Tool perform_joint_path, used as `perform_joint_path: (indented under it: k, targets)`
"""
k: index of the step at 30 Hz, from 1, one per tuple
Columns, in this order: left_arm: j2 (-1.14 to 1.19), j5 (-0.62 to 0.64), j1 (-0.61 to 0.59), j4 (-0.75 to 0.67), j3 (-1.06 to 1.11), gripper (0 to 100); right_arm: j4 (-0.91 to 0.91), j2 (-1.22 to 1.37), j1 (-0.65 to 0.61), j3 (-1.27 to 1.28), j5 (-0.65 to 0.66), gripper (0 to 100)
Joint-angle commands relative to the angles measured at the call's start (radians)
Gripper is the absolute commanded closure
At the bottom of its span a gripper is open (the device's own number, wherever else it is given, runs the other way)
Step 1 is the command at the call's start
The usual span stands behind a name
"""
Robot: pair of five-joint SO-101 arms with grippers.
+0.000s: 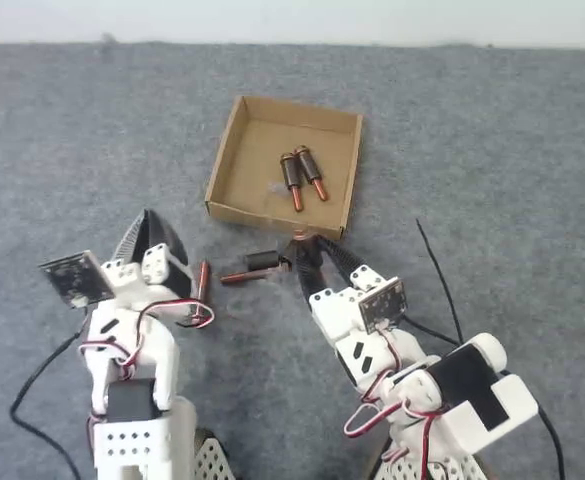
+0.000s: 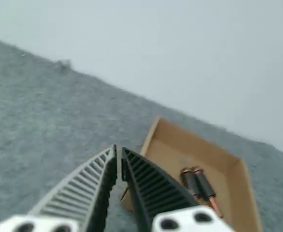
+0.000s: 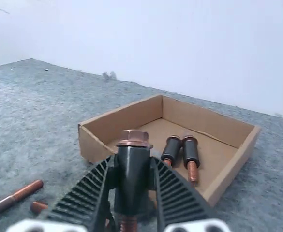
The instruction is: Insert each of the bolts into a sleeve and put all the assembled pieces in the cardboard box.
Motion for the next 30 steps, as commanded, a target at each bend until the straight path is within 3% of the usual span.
perform_joint_path:
  k: [1,10,19,24,30]
  targets:
    - [0.006,-0.094,-0.020,0.118,-0.007,99,0.001,-0.025,0.039,-0.040,0.008,99.3]
    - [0.006,-0.413,-0.014,0.341,0.019,99,0.001,-0.025,0.041,-0.035,0.012,99.3]
    - [0.009,-0.474,-0.015,0.417,0.019,99,0.019,-0.116,0.099,-0.032,0.014,99.3]
    - [0.008,-0.474,-0.018,0.430,0.019,99,0.285,-0.282,0.105,-0.057,0.014,99.3]
    - [0.011,-0.476,-0.018,0.430,0.019,99,0.845,-0.544,0.105,-0.186,0.012,99.3]
